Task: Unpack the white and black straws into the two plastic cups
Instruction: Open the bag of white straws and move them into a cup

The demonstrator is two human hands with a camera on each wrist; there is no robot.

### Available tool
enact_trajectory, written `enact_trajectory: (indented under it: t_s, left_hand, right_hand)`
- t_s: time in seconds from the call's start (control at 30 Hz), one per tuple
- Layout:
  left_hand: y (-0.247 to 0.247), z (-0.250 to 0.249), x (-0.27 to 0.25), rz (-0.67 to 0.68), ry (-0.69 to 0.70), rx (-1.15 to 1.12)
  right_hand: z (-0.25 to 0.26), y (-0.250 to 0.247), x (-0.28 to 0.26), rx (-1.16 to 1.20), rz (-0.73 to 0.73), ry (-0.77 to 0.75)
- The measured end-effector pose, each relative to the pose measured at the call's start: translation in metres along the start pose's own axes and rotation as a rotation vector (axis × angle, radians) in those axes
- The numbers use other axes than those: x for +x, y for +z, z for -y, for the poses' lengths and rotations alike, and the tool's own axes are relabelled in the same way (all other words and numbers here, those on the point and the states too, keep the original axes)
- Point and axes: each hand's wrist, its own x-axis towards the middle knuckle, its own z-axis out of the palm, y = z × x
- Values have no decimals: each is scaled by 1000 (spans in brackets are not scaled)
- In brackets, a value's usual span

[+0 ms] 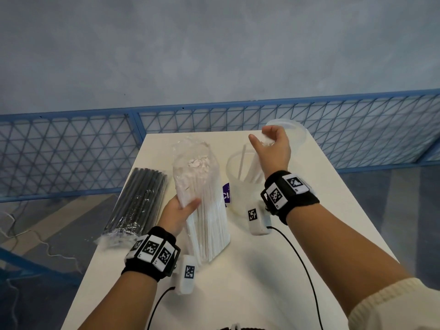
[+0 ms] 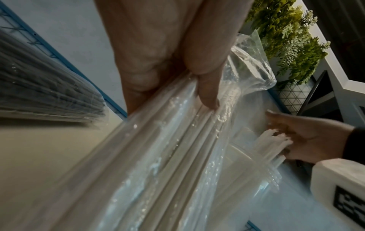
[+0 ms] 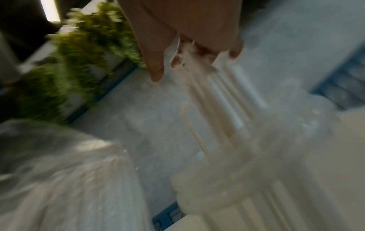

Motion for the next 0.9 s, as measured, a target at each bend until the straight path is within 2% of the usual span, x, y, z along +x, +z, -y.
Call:
enact_trajectory:
  t_s: [0.07, 0.13, 0.2, 0.33, 0.43, 0.57, 0.63, 0.7, 0.73, 0.77, 0.83, 0.87, 0.9]
  left_hand:
    - [1, 1, 0, -4, 11, 19]
    - [1, 3, -1, -11, 16, 38]
    - [2, 5, -2, -16, 26, 56]
    - [4, 7, -9, -17, 78, 136]
    - [2, 6, -12, -31, 107, 152]
    - [-6, 1, -8, -30, 115, 104]
    - [-7, 1, -5, -32, 111, 29]
    - [-6, 1, -4, -41, 123, -8]
    - [-5, 1, -4, -54, 127, -8]
    - [-3, 1, -4, -63, 129, -4]
    - [-1, 1, -4, -53, 136, 2]
    - [0, 1, -5, -46, 143, -2]
    - [0, 0, -5, -43, 149, -6]
  right_hand:
    - [14, 2, -8, -128, 16, -223]
    - [31, 8, -22, -155, 181, -304]
    - [42, 17, -36, -285, 385, -265]
    - [44, 28, -51, -637, 703, -82]
    - [42, 28, -52, -664, 869, 14]
    - [39, 24, -53, -530, 917, 20]
    - [32, 24, -57, -382, 916, 65]
    - [24, 23, -59, -192, 866, 182]
    - [20, 22, -61, -154, 804, 170]
    - [18, 20, -63, -184, 706, 78]
    - [18, 14, -68, -301, 521, -267]
    - [20, 12, -72, -344, 502, -423]
    - [22, 11, -76, -395, 534, -509]
